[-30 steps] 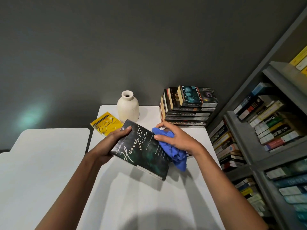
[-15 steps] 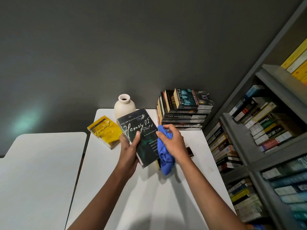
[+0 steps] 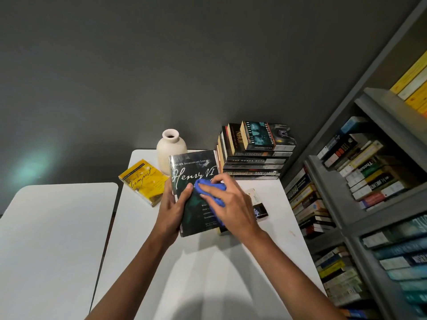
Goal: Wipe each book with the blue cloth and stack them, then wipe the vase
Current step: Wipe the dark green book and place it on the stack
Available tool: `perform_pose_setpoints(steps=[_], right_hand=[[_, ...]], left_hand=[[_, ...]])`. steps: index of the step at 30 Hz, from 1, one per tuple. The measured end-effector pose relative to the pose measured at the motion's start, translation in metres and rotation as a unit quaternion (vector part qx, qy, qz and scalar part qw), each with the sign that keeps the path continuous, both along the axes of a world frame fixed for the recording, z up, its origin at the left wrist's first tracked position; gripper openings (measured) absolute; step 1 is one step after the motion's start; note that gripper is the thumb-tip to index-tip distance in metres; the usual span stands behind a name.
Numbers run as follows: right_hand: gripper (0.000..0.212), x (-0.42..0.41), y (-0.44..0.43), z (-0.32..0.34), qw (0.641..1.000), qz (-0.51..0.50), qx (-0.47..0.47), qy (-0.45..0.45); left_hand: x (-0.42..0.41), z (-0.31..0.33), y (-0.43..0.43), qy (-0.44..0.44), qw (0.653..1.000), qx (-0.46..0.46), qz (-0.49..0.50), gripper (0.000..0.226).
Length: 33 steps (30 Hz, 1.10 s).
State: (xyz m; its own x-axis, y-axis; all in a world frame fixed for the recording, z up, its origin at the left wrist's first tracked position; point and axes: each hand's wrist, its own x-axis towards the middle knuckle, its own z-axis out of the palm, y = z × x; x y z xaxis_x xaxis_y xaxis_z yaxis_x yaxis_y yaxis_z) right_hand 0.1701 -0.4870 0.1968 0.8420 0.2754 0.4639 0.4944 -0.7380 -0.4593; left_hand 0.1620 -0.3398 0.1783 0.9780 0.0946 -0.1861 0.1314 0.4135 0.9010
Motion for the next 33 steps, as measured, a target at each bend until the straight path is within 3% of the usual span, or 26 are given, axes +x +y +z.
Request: perform_pose_setpoints(steps=[5, 11, 16, 21, 25, 30, 33], right_hand=[[0.022, 0.038, -0.013, 0.015, 0.993, -0.116, 0.028, -0.025], [0.024, 0.008, 0.006, 0.002, 0.998, -0.034, -0.053, -0.019], [0.018, 0.035, -0.01, 0.011, 0.988, -0.153, 0.001, -0.009], [0.025, 0.016, 0.007, 0.01, 0.997, -0.035, -0.057, -0.029], [0.022, 0.038, -0.01, 0.015, 0.985, -0.172, 0.003, -0.013], [0.025, 0.024, 0.011, 0.015, 0.996, -0.06, -0.048, -0.038], [0.021, 0.038, -0.01, 0.015, 0.991, -0.13, -0.017, -0.02]], left_hand=[[-0.009, 0.0, -0.003, 0.009, 1.0, 0.0, -0.029, 0.03], [-0.006, -0.001, 0.003, 0.002, 0.999, 0.018, -0.032, 0.032], [-0.008, -0.003, 0.0, 0.006, 0.998, 0.021, -0.051, 0.031], [-0.001, -0.001, 0.001, -0.01, 0.998, 0.021, -0.061, 0.038], [-0.002, 0.0, -0.001, -0.005, 0.998, 0.018, -0.064, 0.038], [0.002, 0.0, -0.003, -0.013, 0.998, 0.027, -0.06, 0.036], [0.0, 0.001, 0.001, -0.011, 0.997, 0.03, -0.069, 0.041]])
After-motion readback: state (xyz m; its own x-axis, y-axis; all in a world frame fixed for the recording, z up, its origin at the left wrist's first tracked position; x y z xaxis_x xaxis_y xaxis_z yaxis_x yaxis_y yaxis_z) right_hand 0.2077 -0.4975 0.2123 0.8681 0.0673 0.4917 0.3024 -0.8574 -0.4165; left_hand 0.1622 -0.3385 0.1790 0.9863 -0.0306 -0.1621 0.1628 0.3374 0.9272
